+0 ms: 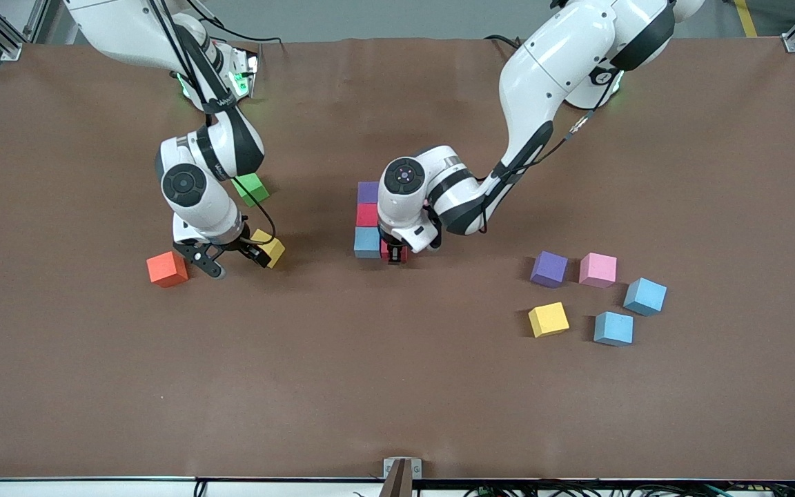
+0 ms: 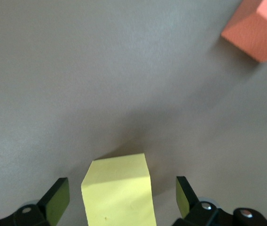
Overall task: Arrange 11 blocks into digit 3
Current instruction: 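Grasp the yellow block with the right gripper while the left gripper holds pink, then open the left gripper off the pink block while the right gripper lifts yellow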
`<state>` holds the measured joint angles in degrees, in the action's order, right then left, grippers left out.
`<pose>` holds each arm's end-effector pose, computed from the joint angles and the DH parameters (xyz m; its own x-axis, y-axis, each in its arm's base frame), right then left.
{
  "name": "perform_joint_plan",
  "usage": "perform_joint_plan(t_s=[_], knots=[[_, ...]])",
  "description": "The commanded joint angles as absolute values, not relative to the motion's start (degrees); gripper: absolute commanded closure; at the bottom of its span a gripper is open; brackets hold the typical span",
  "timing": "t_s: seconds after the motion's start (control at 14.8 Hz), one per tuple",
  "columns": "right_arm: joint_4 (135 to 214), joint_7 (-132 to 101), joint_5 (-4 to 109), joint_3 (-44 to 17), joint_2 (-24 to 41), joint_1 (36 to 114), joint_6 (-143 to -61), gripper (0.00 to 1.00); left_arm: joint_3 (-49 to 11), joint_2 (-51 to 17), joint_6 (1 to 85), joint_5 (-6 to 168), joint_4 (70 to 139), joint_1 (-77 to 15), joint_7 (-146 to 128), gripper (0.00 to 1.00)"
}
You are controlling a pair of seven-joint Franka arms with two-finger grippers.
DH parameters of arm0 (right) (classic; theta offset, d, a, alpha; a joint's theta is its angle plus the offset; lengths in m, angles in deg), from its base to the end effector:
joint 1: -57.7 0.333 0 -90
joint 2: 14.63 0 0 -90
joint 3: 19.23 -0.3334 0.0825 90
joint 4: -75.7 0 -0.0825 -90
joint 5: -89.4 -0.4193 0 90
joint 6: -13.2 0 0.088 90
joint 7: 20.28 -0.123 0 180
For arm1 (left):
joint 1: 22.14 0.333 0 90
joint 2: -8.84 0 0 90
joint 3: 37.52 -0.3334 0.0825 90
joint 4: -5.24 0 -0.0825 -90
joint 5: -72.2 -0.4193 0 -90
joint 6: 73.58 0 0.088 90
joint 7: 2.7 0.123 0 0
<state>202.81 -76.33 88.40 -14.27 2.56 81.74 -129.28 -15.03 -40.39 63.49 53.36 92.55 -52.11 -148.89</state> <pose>0.5420 0.1866 0.2097 0.7925 -0.6098 -0.0042 -0.6094 -0.7922 0.0338 0.4975 -0.5664 0.1547 0.0319 0.9942 -0.1026 0.9995 -0.0316 0.0050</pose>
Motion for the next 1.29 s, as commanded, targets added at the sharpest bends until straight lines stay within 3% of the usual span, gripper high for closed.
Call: perform_joint_plan(t_s=[0.0, 0.27, 0.54, 0.61, 0.68, 0.88, 1.22], knots=[[205.3, -77.1, 86.0, -14.9, 0.2, 81.8, -130.3, 0.0, -15.1, -39.1, 64.2, 52.5, 94.9, -52.4, -150.1, 0.55], [205.2, -76.4, 86.0, -15.6, 2.9, 82.7, -132.6, 0.0, -15.1, -38.9, 64.2, 52.5, 95.0, -52.3, -150.1, 0.54], [205.1, -76.4, 86.0, -15.9, 4.3, 83.3, -133.8, 0.0, -15.1, -38.8, 64.2, 52.5, 94.9, -52.3, -150.0, 0.45], [205.1, -76.4, 86.0, -15.9, 4.4, 83.5, -133.8, 0.02, -15.1, -38.7, 64.2, 52.5, 94.8, -52.2, -149.8, 0.29], [205.1, -76.3, 86.0, -15.9, 4.5, 83.9, -133.8, 0.03, -15.1, -38.6, 64.1, 52.5, 94.6, -52.2, -149.9, 0.0], [205.2, -71.8, 86.0, -15.9, 4.4, 83.8, -133.8, 0.1, -15.1, -37.6, 63.6, 52.6, 94.5, -52.0, -150.0, 0.0], [205.2, -71.4, 86.0, -15.8, 4.2, 83.2, -133.4, 0.11, -14.7, -34.8, 63.0, 52.7, 95.0, -51.3, -149.7, 0.0]])
